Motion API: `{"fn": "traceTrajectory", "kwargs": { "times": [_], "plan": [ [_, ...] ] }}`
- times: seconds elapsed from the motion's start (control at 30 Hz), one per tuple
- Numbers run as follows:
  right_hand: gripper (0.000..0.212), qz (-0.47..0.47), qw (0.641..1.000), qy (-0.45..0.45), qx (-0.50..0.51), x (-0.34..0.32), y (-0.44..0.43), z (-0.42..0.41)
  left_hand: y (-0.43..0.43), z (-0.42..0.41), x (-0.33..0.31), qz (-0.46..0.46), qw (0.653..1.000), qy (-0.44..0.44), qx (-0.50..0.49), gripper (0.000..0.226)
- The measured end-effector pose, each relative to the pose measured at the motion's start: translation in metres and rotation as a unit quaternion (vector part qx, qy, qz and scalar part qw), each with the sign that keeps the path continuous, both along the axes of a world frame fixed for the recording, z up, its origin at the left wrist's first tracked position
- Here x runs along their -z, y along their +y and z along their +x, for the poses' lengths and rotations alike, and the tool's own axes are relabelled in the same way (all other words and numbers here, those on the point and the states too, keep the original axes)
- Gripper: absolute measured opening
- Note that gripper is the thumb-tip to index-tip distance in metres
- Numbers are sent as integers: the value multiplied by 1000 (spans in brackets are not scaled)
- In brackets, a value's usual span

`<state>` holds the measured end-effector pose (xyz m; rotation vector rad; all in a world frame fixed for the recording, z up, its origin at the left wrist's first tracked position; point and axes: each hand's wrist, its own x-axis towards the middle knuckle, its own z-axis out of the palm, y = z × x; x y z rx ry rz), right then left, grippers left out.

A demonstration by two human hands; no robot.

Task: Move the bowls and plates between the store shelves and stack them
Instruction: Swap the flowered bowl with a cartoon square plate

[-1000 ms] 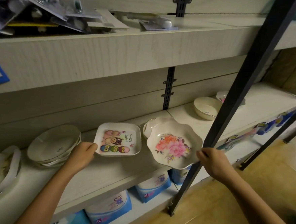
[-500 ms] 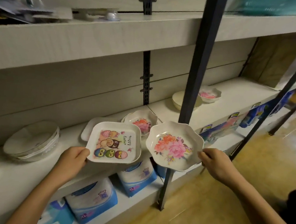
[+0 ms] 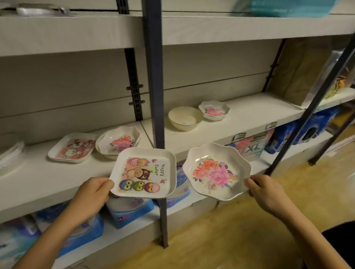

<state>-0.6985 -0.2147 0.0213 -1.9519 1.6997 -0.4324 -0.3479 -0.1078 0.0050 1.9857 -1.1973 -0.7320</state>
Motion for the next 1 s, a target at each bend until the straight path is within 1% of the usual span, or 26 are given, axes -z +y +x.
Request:
{"fn": "traceTrajectory", "kwargs": {
  "times": [0.23, 0.53, 0.7, 0.83, 1.0],
  "plan": [
    [39, -1, 999, 9, 41, 2, -29, -70, -40, -65, -1, 13, 1000, -24, 14, 39],
    [38, 19, 999, -6, 49, -4, -95, -104, -98, -114, -7, 4, 1000, -21, 6, 38],
    [36, 18, 999, -15, 24, -5, -158, -108, -150, -130, -5, -9, 1000, -14, -18, 43],
    [35, 33, 999, -18, -3, -4, -217, -108, -193, -129, -8, -14, 998, -41, -43, 39],
    [36, 15, 999, 4, -35, -8, -293, -105, -241, -126, -8, -20, 996, -53, -70, 38]
  ]
}}
